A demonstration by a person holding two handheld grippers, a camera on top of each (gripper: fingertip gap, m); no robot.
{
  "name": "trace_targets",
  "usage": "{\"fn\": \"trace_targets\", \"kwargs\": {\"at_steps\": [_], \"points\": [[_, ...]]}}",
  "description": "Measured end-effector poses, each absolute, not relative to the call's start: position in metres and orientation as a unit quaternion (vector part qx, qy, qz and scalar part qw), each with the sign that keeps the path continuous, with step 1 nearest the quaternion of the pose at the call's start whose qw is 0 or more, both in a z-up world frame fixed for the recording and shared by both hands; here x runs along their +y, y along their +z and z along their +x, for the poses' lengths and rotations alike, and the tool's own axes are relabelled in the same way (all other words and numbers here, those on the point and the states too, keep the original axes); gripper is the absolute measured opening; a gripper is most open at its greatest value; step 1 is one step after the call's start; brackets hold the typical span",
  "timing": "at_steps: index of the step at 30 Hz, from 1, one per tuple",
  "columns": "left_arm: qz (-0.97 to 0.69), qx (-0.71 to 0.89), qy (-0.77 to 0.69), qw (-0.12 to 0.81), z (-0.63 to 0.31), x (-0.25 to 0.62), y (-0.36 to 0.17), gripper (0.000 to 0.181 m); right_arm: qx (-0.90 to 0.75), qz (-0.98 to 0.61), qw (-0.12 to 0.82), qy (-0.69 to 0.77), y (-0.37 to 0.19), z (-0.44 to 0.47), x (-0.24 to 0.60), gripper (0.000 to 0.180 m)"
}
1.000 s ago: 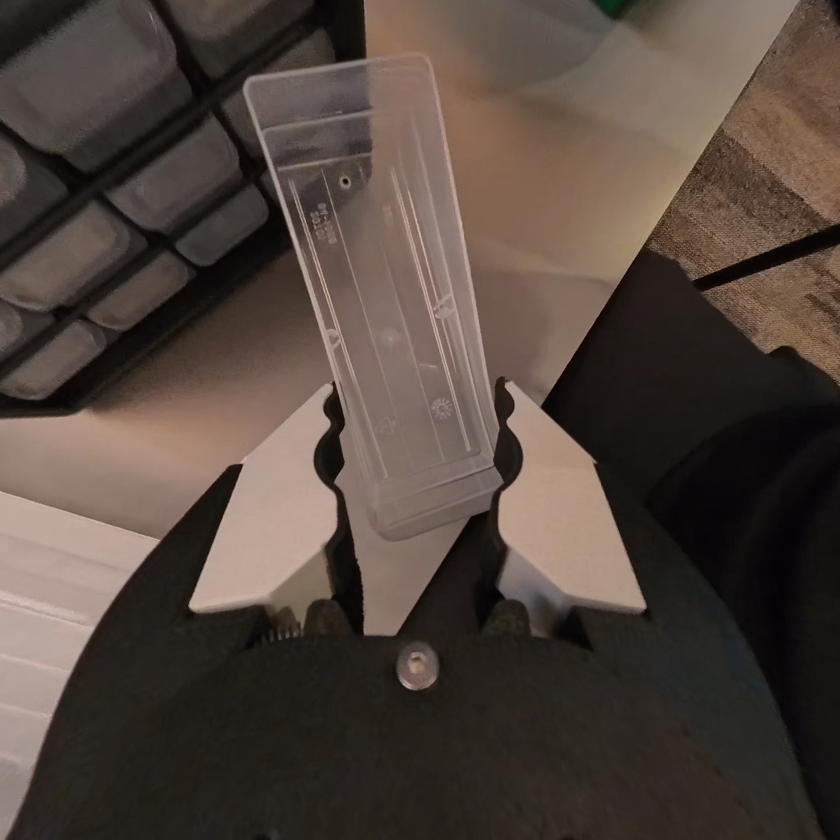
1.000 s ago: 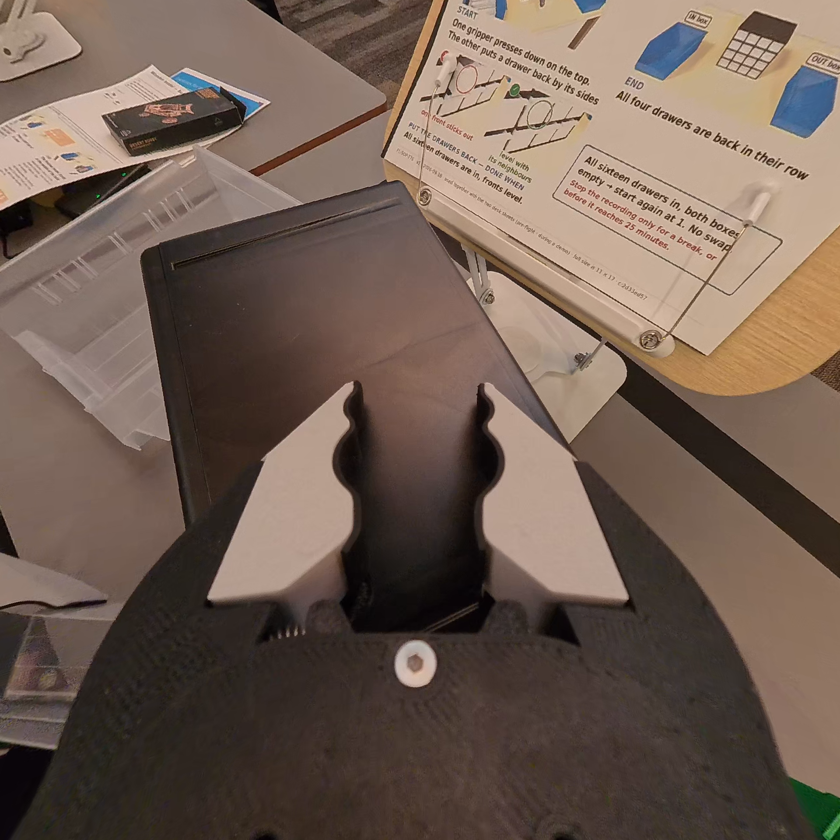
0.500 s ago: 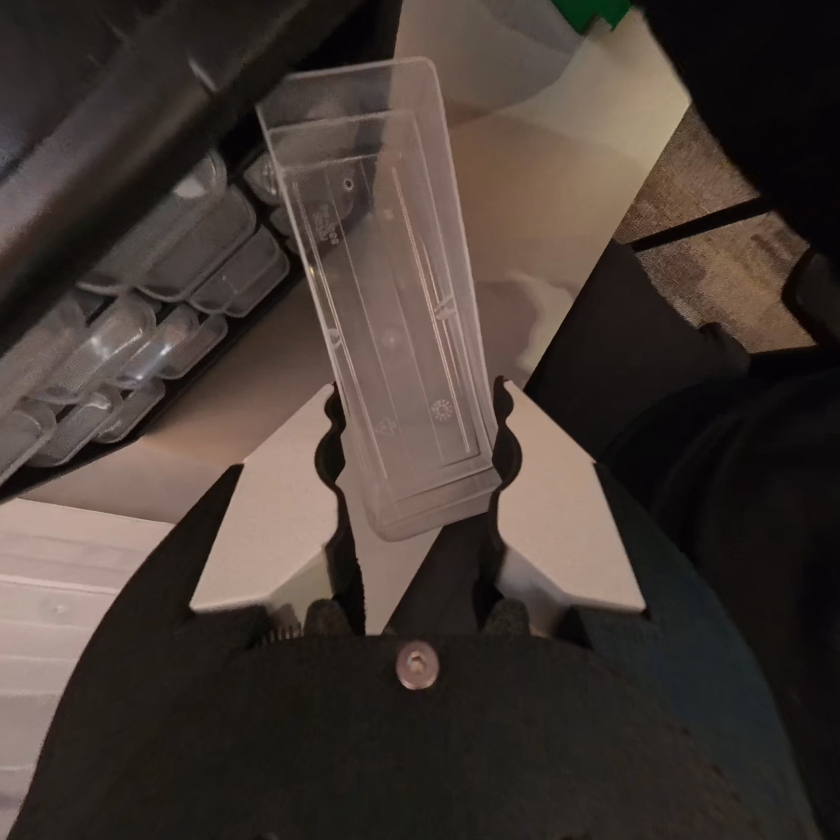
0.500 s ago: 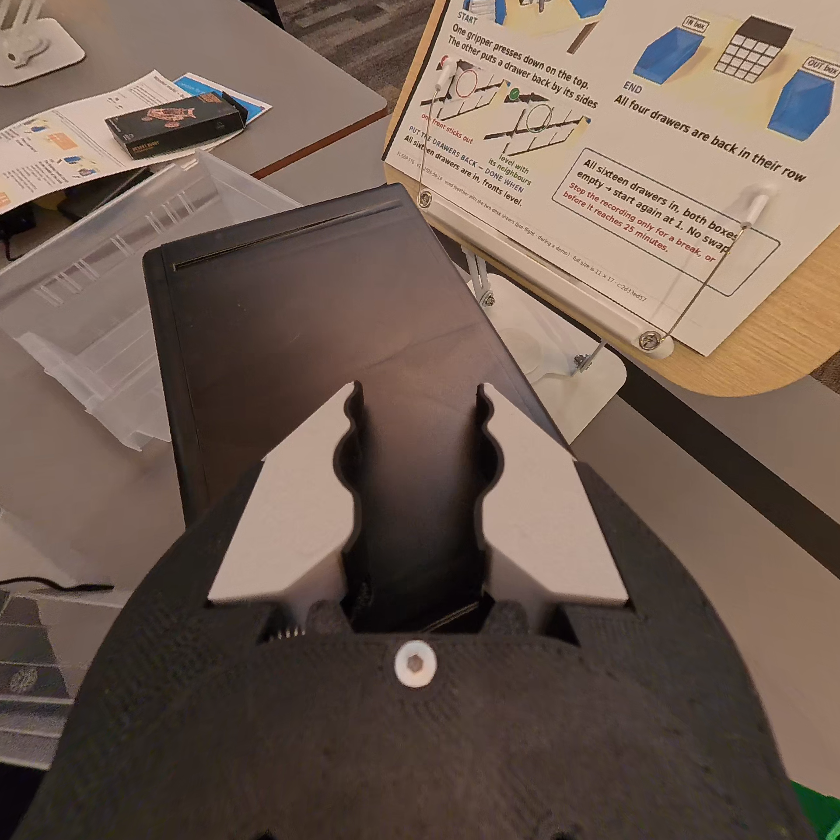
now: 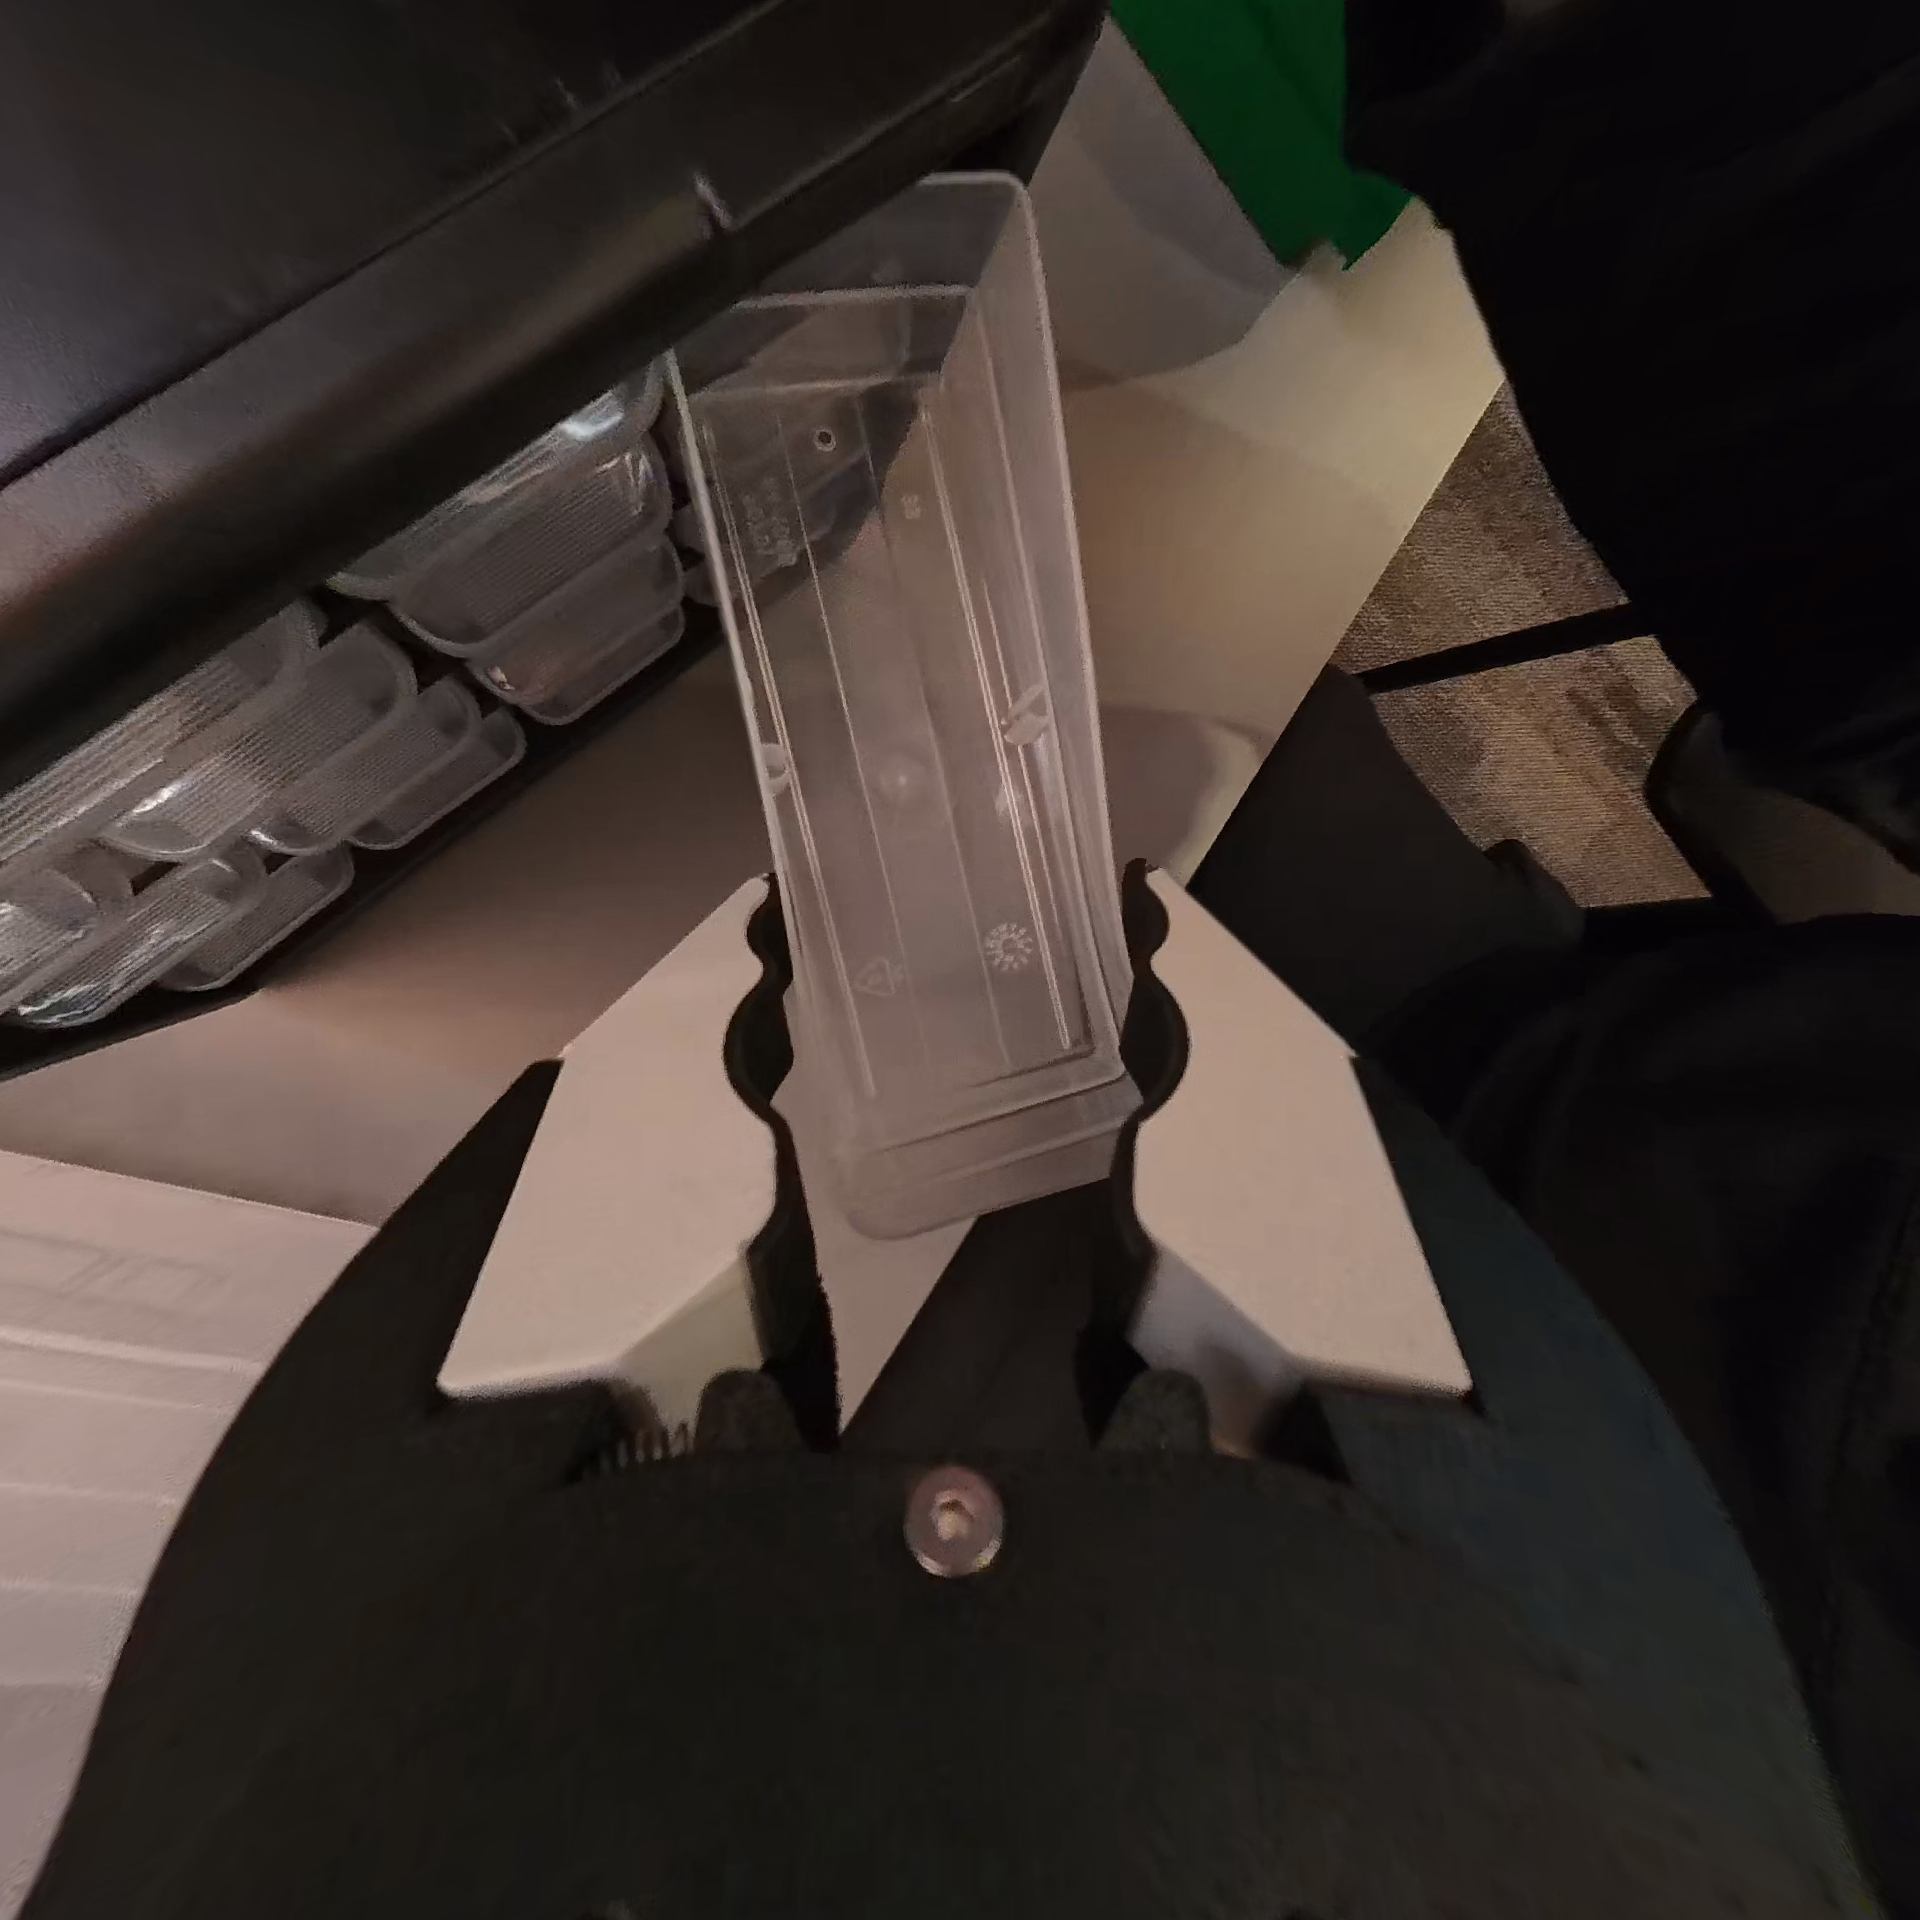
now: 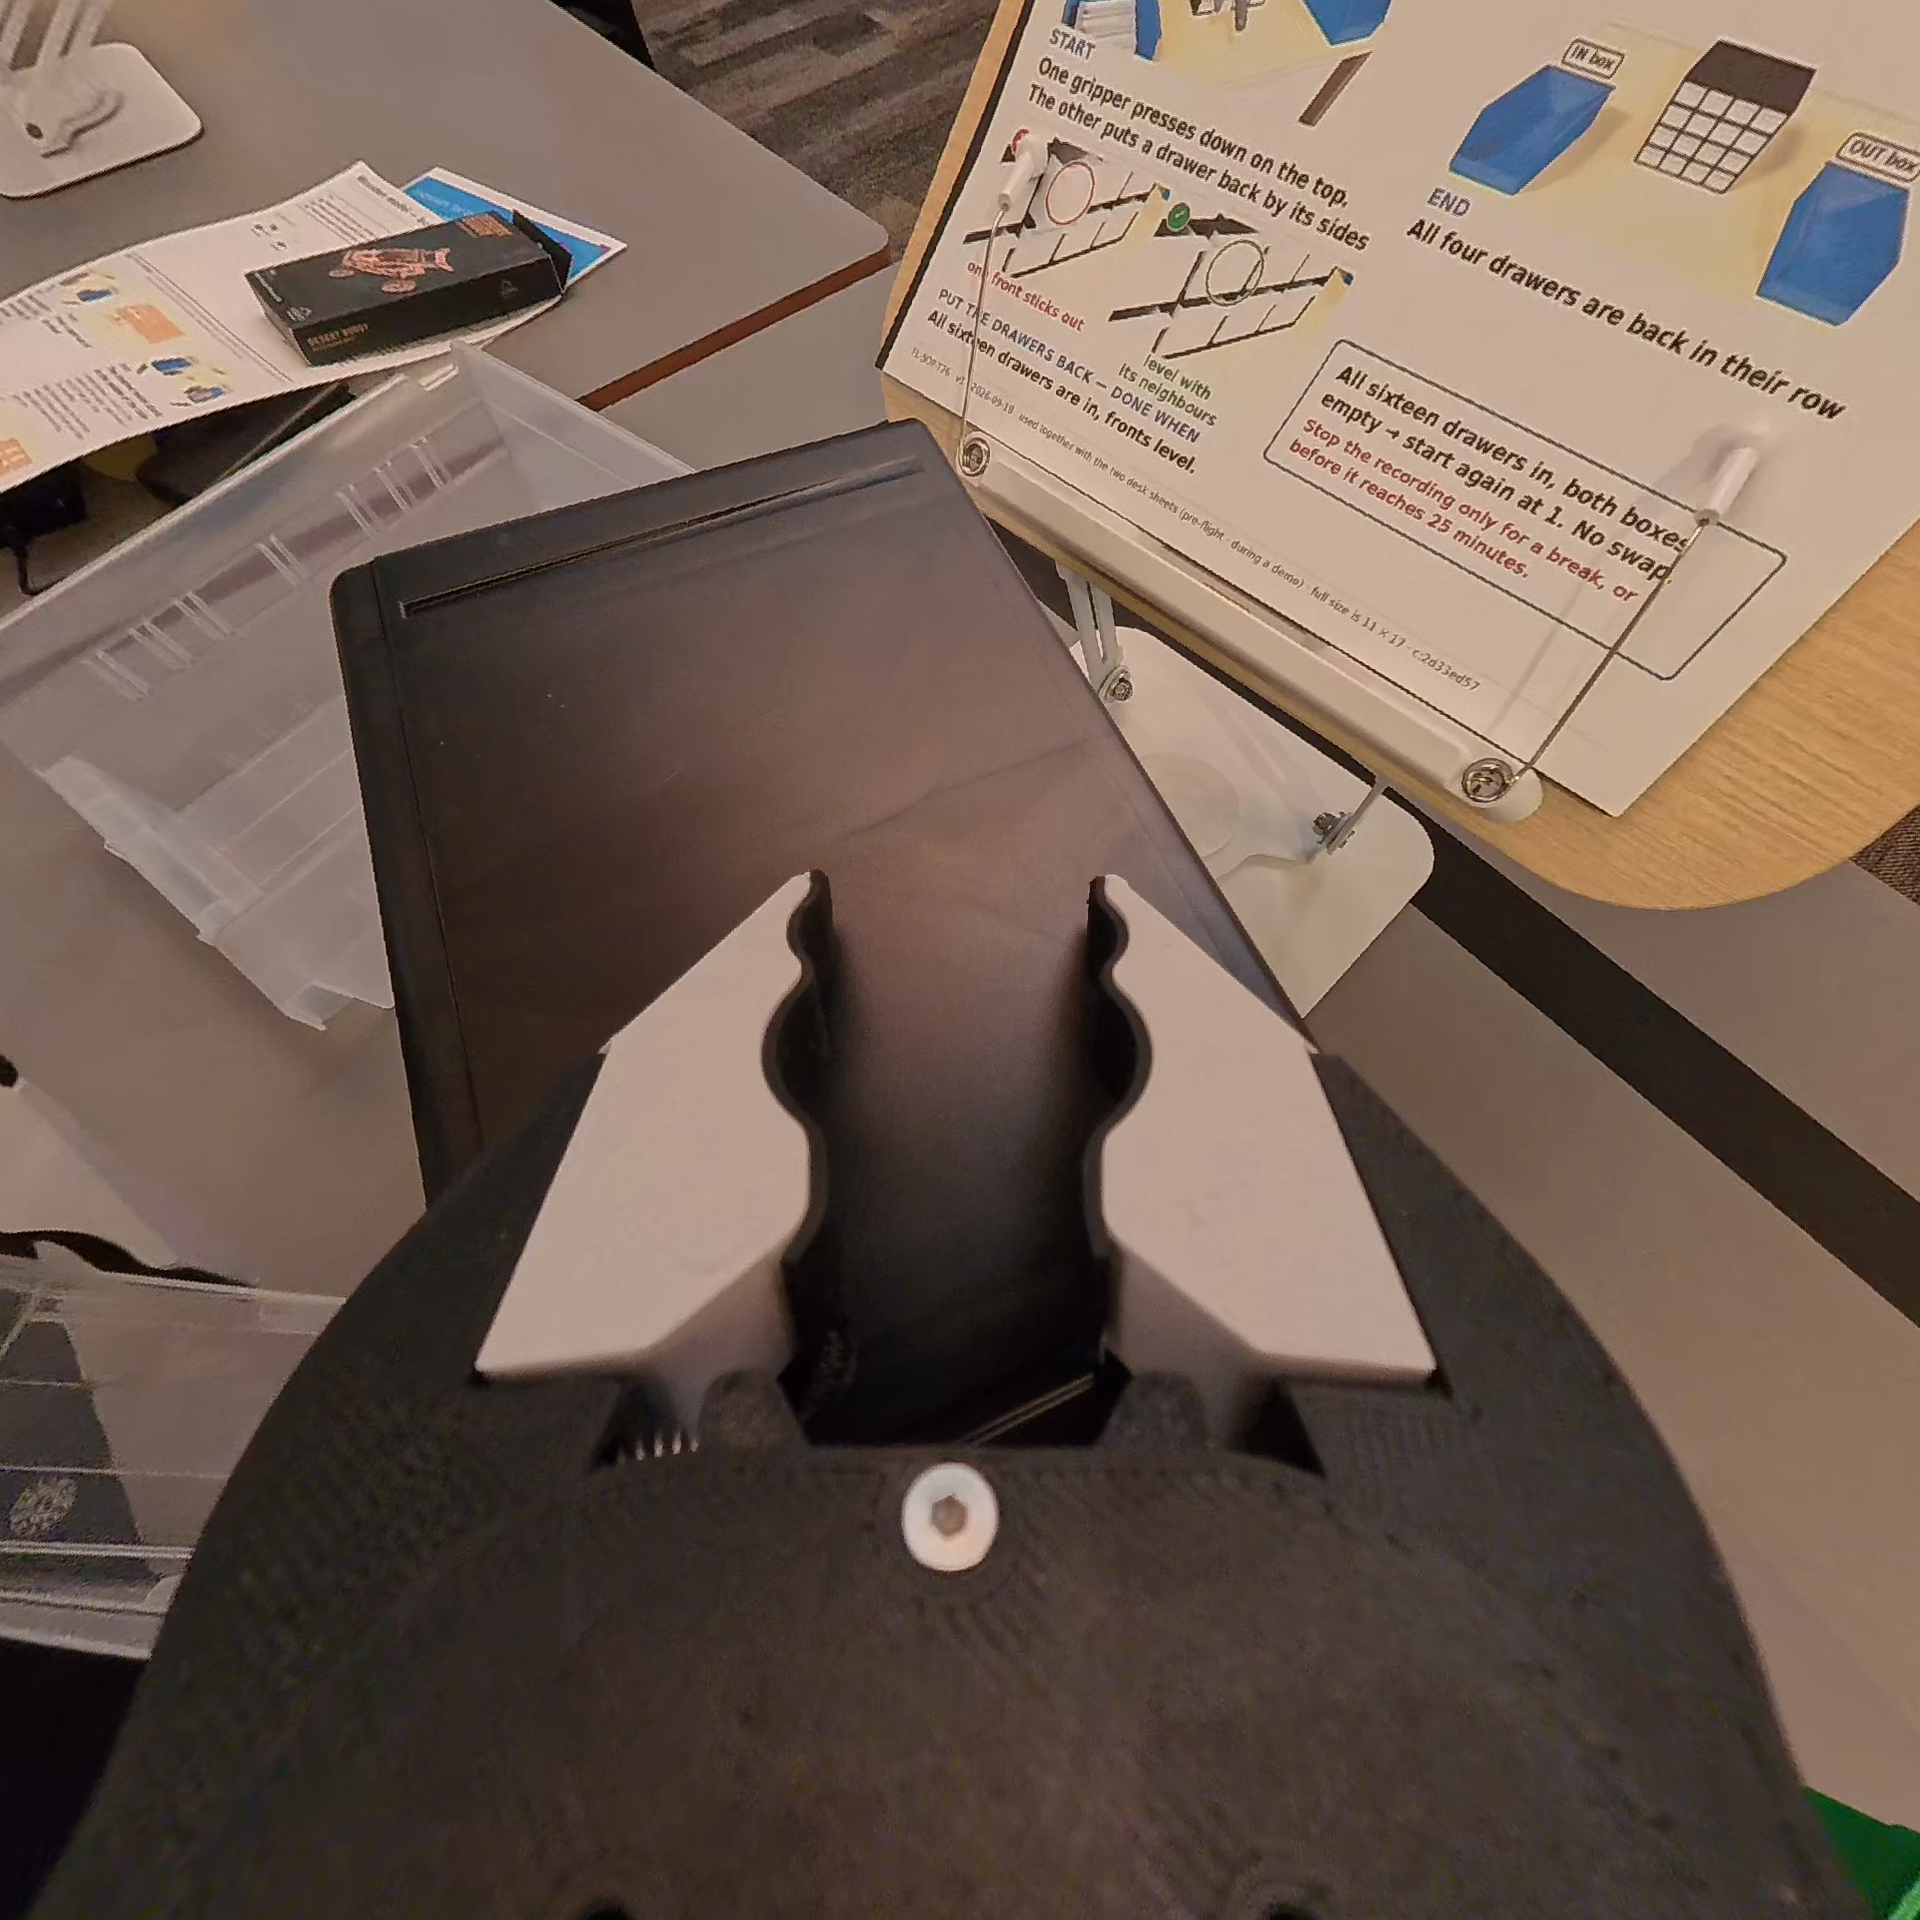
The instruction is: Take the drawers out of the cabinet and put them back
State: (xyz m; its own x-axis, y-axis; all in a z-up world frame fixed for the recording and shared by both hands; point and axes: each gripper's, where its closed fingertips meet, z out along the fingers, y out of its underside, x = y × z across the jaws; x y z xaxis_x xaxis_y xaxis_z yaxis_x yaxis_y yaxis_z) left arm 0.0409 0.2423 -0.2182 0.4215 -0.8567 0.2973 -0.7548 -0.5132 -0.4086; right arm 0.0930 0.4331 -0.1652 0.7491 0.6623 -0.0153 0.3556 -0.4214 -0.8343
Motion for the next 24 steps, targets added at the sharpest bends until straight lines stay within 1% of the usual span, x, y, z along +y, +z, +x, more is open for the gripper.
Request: {"fn": "trace_targets", "kwargs": {"at_steps": [13,19,24], "points": [[-0.838,0.478,-0.250,0.079,0.044,0.240,-0.225,0.062,-0.308,-0.825,0.441,0.174,-0.165,0.093,0.433,0.048],[-0.835,0.461,-0.295,0.054,0.048,0.239,-0.219,0.062,-0.308,-0.824,0.441,0.175,-0.165,0.093,0.433,0.048],[-0.839,0.457,-0.286,0.075,0.047,0.244,-0.214,0.061,-0.308,-0.824,0.442,0.175,-0.165,0.093,0.433,0.048]]}}
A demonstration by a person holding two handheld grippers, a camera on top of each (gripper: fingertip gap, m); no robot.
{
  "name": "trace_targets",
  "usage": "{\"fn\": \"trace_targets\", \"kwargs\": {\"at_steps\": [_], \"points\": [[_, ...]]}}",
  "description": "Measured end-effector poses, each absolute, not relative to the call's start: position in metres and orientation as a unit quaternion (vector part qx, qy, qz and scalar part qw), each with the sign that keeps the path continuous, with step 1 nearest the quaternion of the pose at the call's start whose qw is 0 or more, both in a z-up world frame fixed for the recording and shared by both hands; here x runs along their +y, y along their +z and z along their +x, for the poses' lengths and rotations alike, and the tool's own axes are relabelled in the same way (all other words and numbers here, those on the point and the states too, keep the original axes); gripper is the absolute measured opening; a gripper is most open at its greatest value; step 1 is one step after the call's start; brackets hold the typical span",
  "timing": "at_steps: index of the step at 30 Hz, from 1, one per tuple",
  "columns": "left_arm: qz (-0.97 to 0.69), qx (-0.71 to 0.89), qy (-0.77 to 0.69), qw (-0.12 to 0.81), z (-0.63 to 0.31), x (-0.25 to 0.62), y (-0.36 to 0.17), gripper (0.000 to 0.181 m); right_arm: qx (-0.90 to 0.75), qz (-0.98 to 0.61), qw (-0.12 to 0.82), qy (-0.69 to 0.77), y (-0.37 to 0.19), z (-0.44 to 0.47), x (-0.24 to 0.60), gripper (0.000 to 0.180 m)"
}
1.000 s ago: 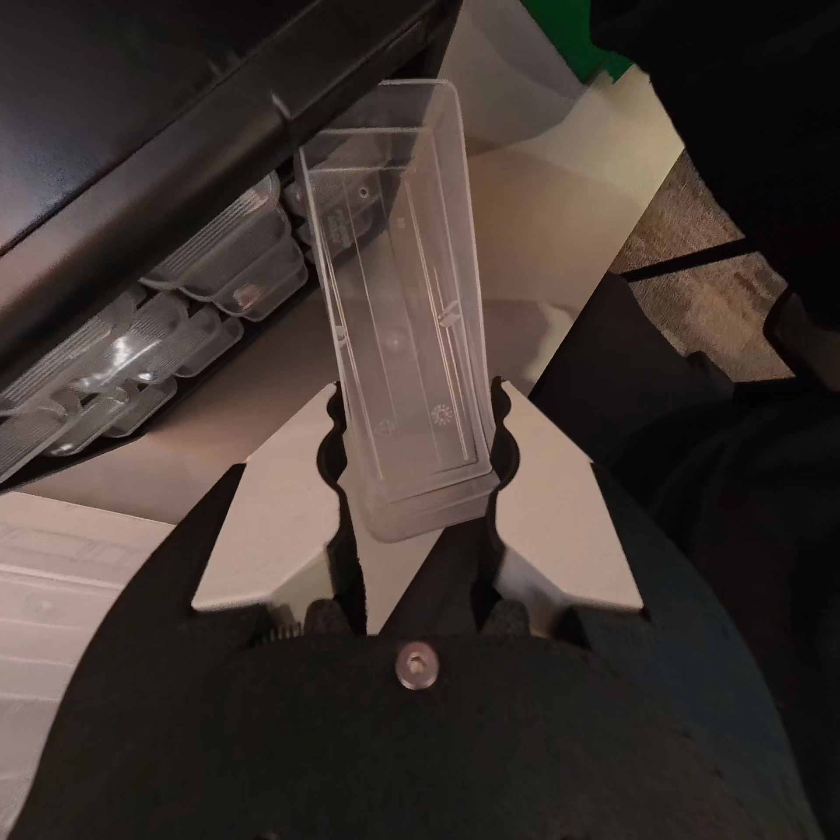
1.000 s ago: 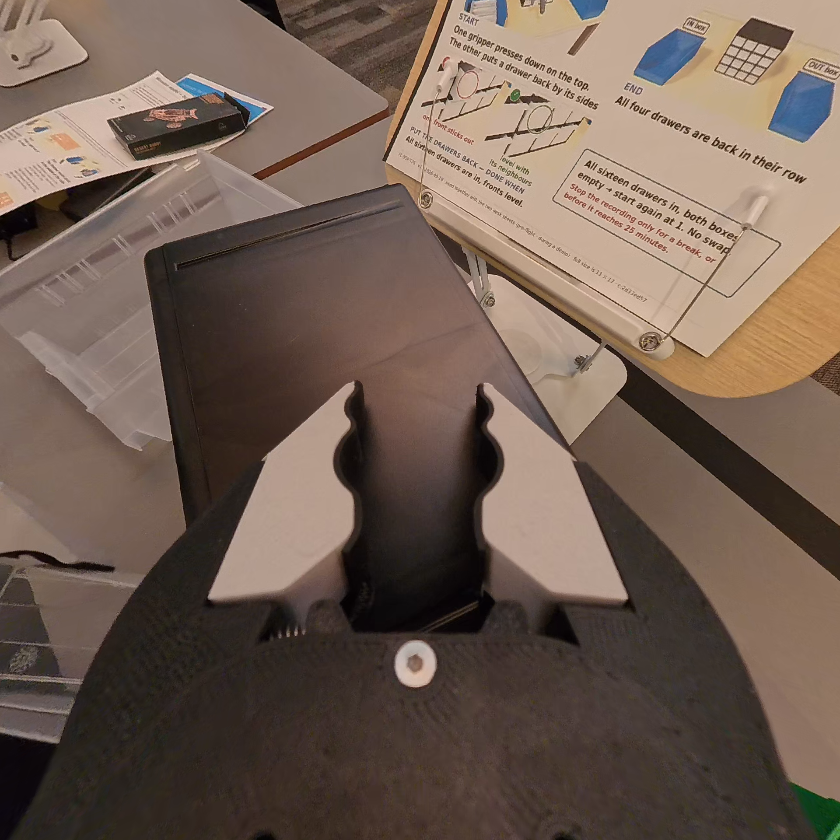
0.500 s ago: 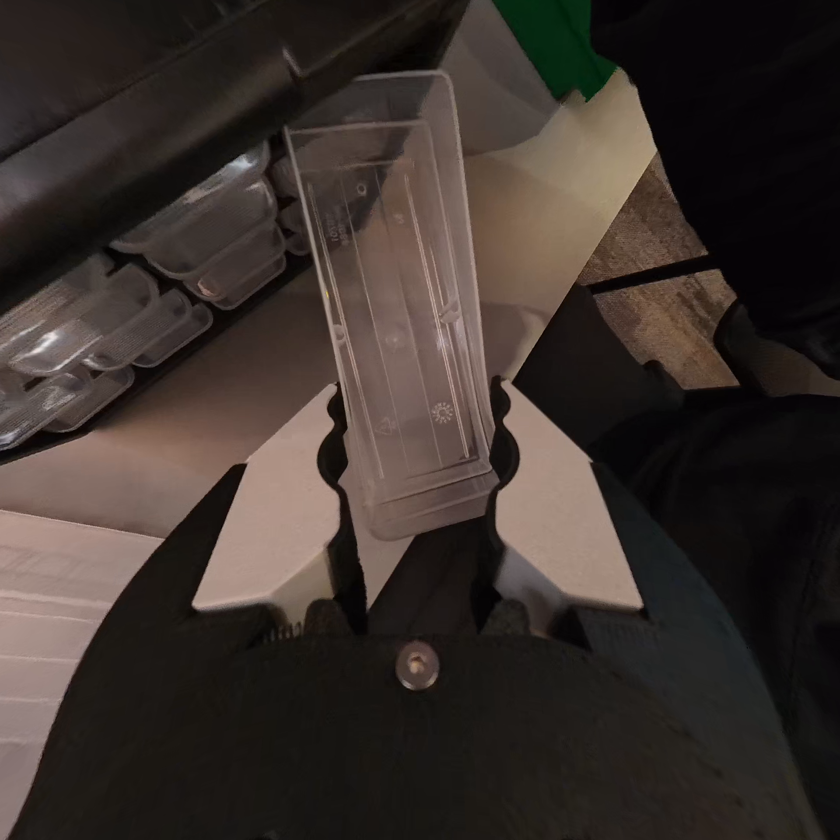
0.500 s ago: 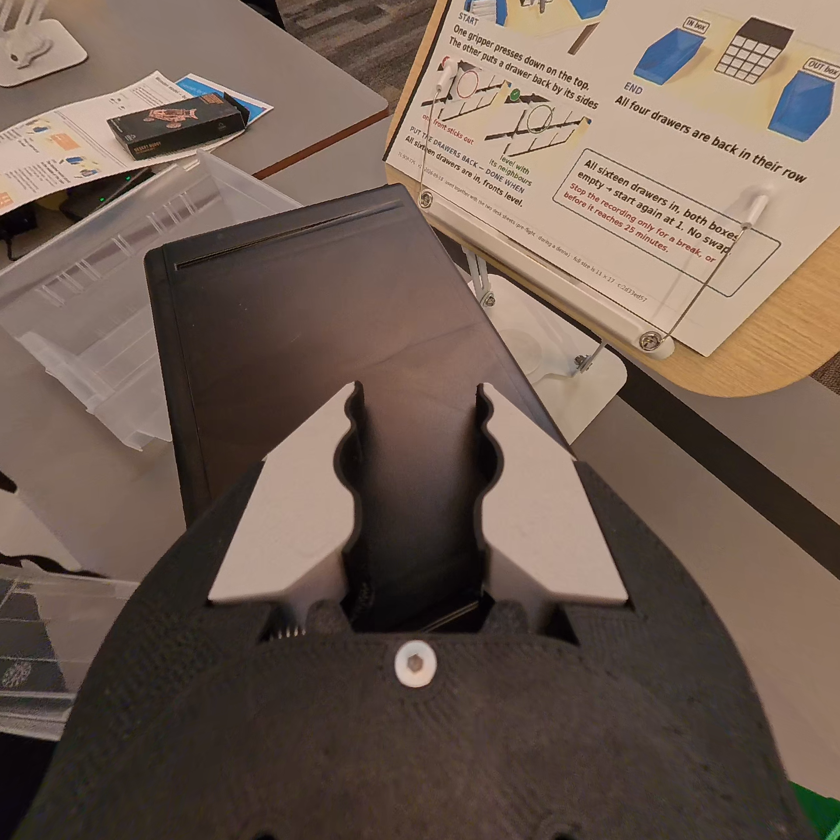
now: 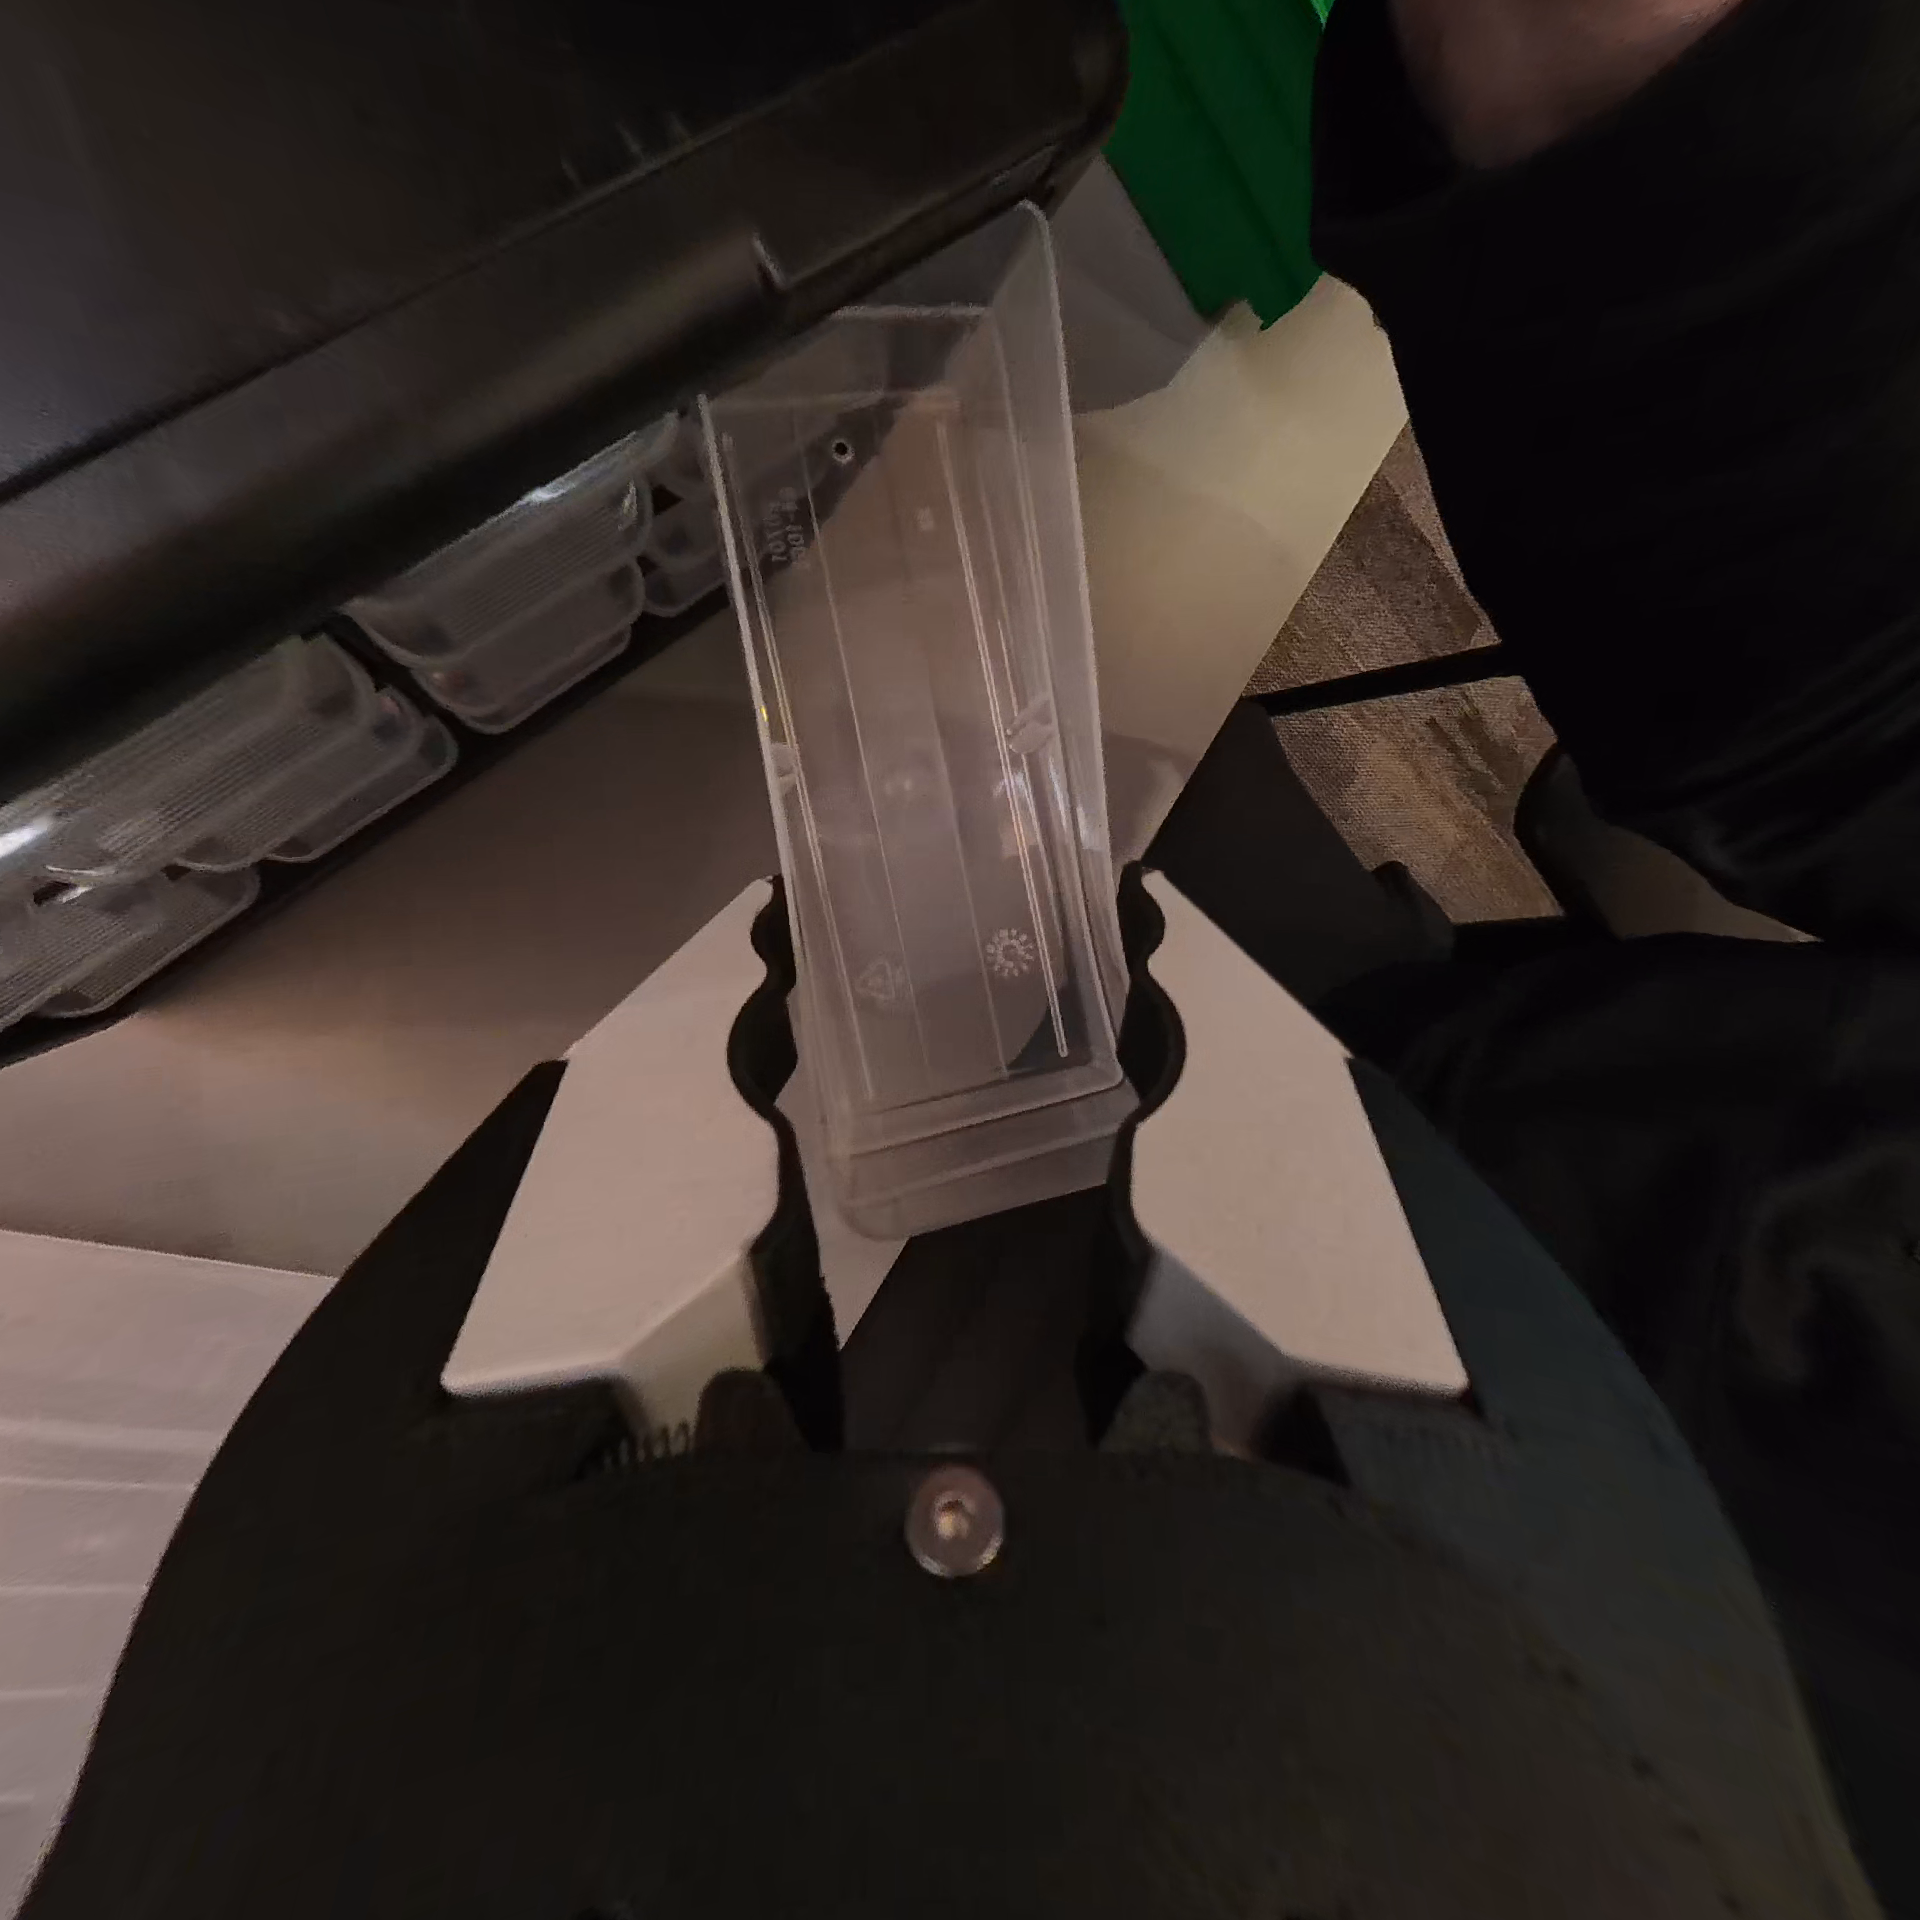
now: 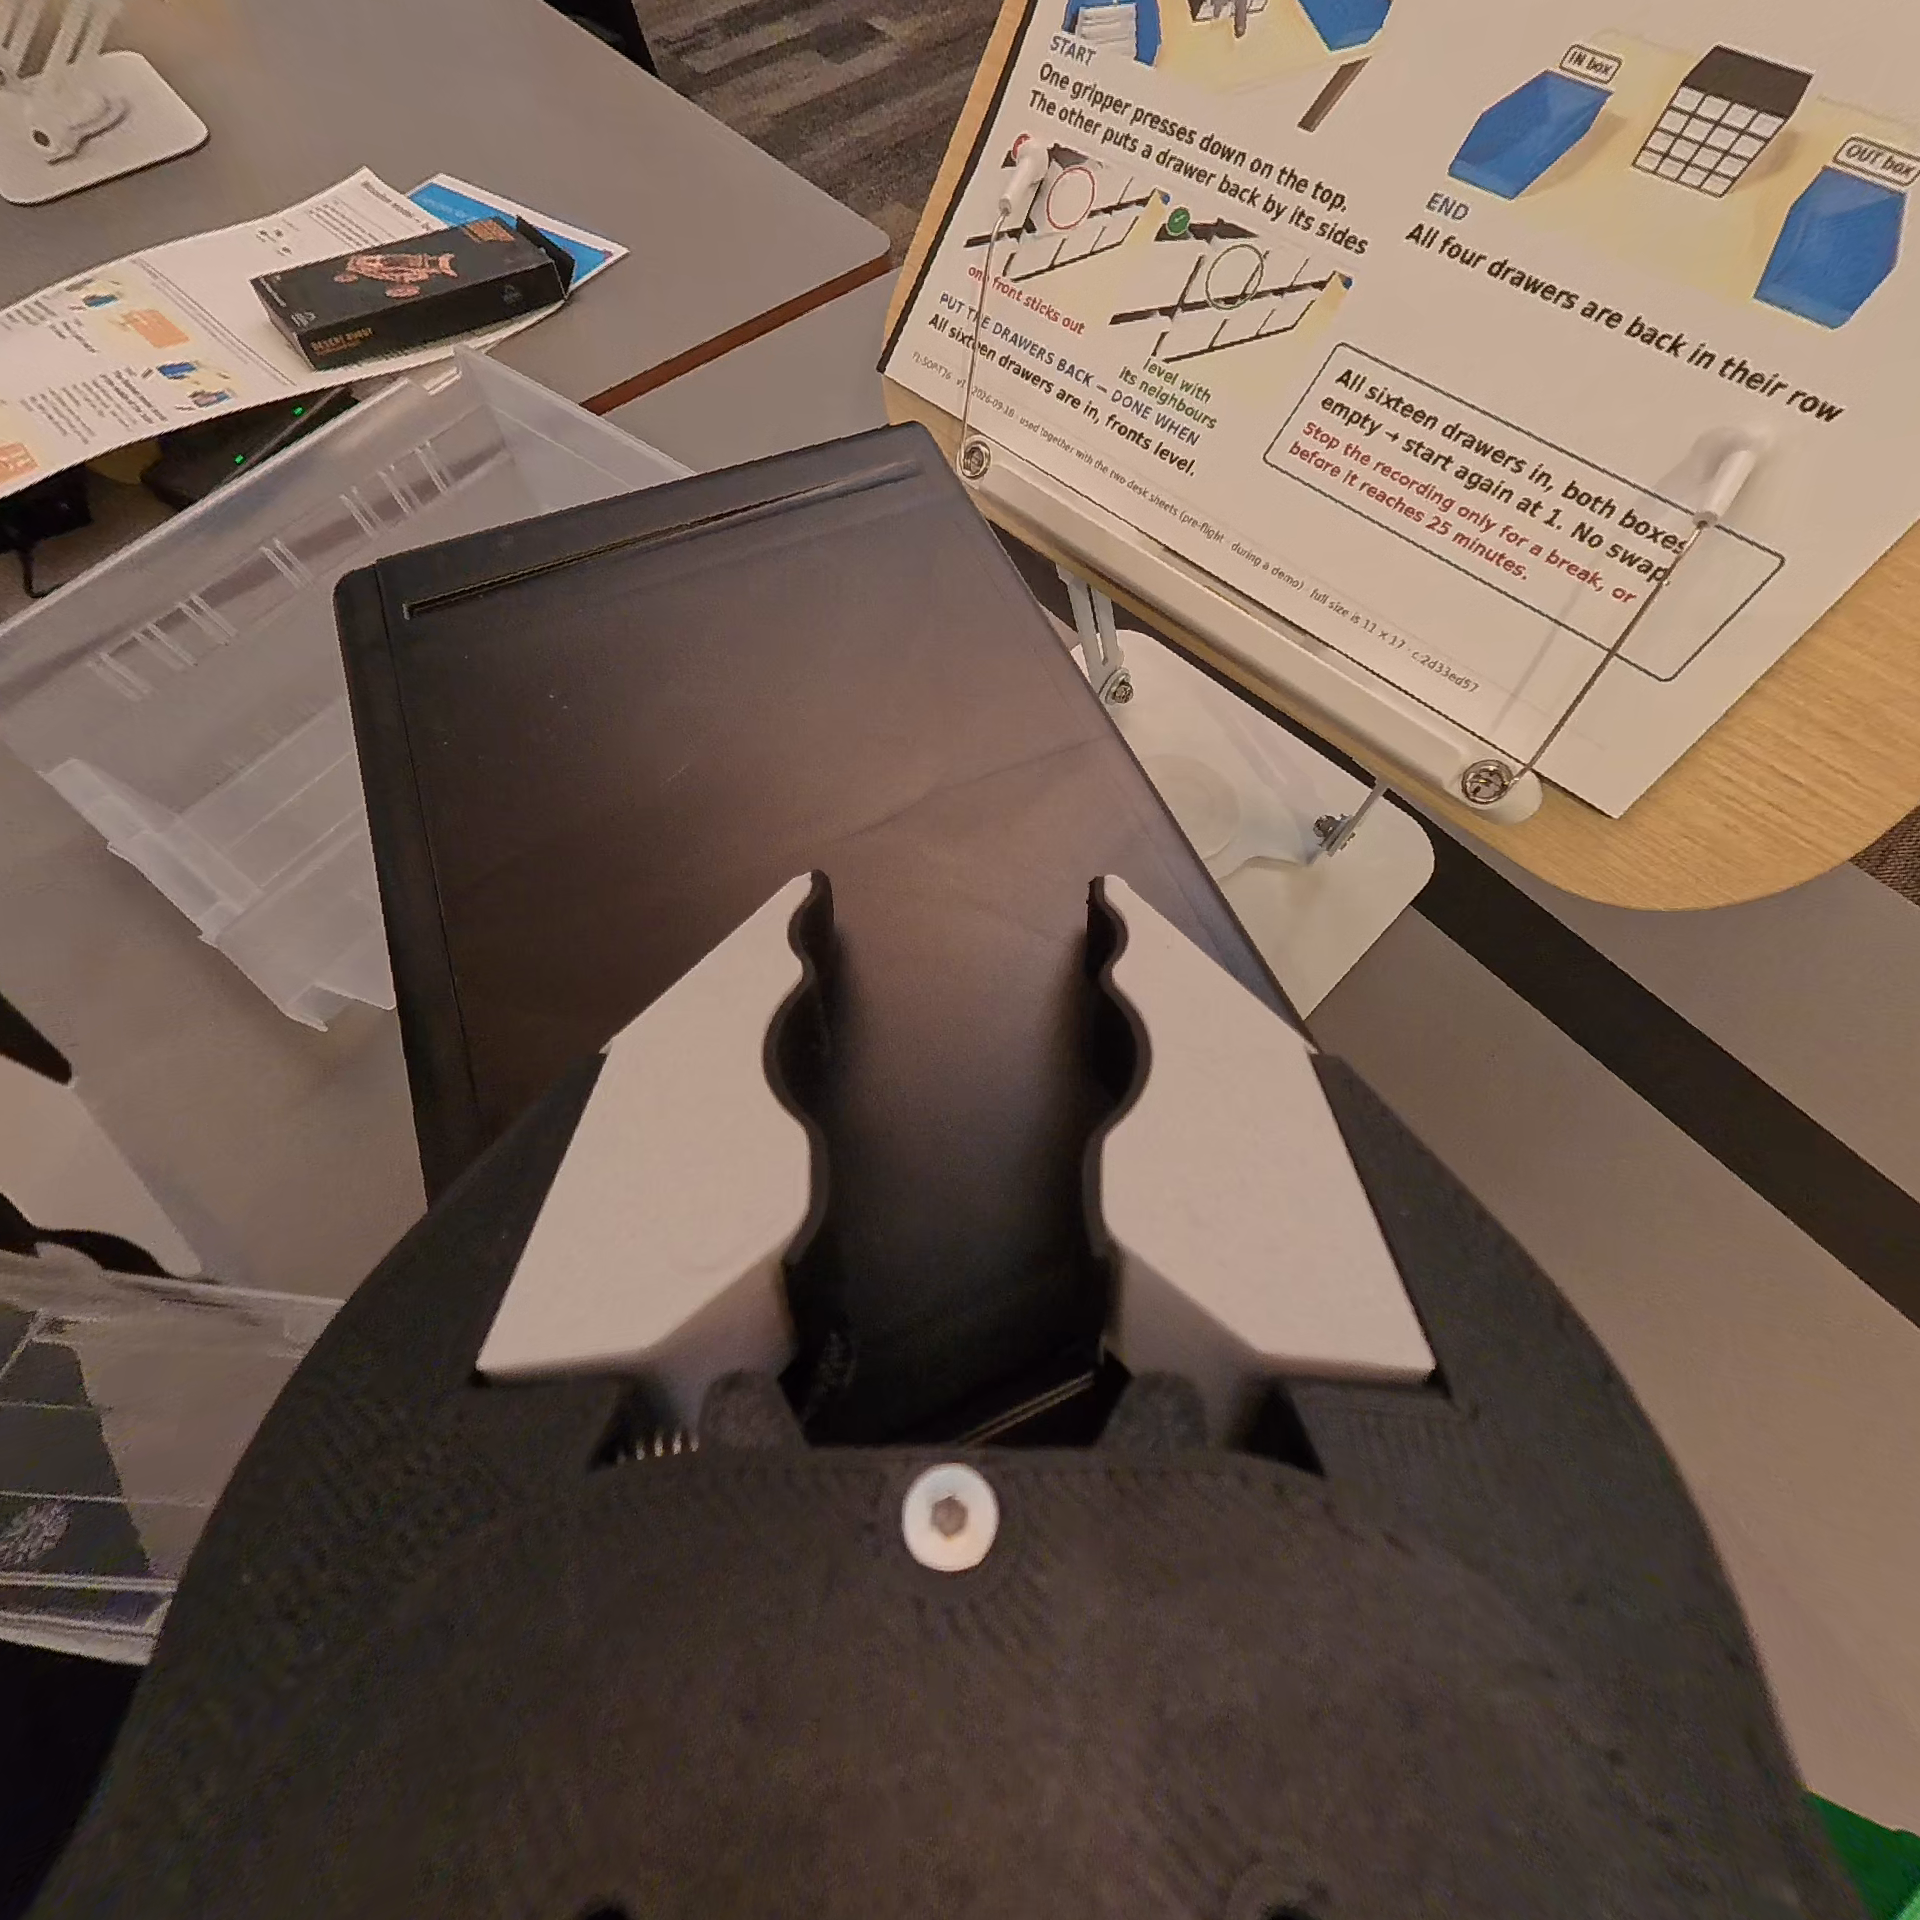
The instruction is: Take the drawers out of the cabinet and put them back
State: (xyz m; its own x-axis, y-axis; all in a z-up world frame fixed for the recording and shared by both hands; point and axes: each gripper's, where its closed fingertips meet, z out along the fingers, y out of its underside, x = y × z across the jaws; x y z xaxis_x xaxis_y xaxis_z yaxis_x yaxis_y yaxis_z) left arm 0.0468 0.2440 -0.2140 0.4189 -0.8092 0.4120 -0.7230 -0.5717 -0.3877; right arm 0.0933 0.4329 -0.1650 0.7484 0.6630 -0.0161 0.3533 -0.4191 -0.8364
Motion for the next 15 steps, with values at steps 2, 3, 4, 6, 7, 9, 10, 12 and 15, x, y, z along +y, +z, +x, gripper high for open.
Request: {"fn": "trace_targets", "kwargs": {"at_steps": [2,3,4,6,7,9,10,12,15], "points": [[-0.841,0.454,-0.280,0.092,0.0477,0.2434,-0.2155,0.061,-0.309,-0.824,0.442,0.175,-0.1651,0.0933,0.4329,0.048],[-0.842,0.451,-0.278,0.103,0.0478,0.2438,-0.2154,0.061,-0.309,-0.824,0.442,0.175,-0.1651,0.0932,0.4329,0.048],[-0.843,0.447,-0.277,0.114,0.0480,0.2441,-0.2157,0.061,-0.309,-0.824,0.442,0.175,-0.1650,0.0933,0.4329,0.048],[-0.843,0.447,-0.269,0.132,0.0485,0.2436,-0.2196,0.060,-0.309,-0.823,0.442,0.175,-0.1650,0.0932,0.4328,0.048],[-0.843,0.445,-0.270,0.139,0.0493,0.2434,-0.2204,0.060,-0.309,-0.823,0.442,0.175,-0.1650,0.0932,0.4328,0.048],[-0.844,0.437,-0.275,0.147,0.0512,0.2427,-0.2214,0.060,-0.309,-0.824,0.442,0.175,-0.1651,0.0932,0.4329,0.048],[-0.845,0.433,-0.275,0.151,0.0524,0.2420,-0.2218,0.060,-0.309,-0.824,0.442,0.175,-0.1651,0.0933,0.4329,0.048],[-0.848,0.429,-0.271,0.154,0.0537,0.2409,-0.2226,0.060,-0.309,-0.824,0.442,0.175,-0.1651,0.0934,0.4330,0.048],[-0.851,0.428,-0.268,0.142,0.0536,0.2412,-0.2197,0.060,-0.308,-0.824,0.442,0.175,-0.1651,0.0934,0.4329,0.047]]}}
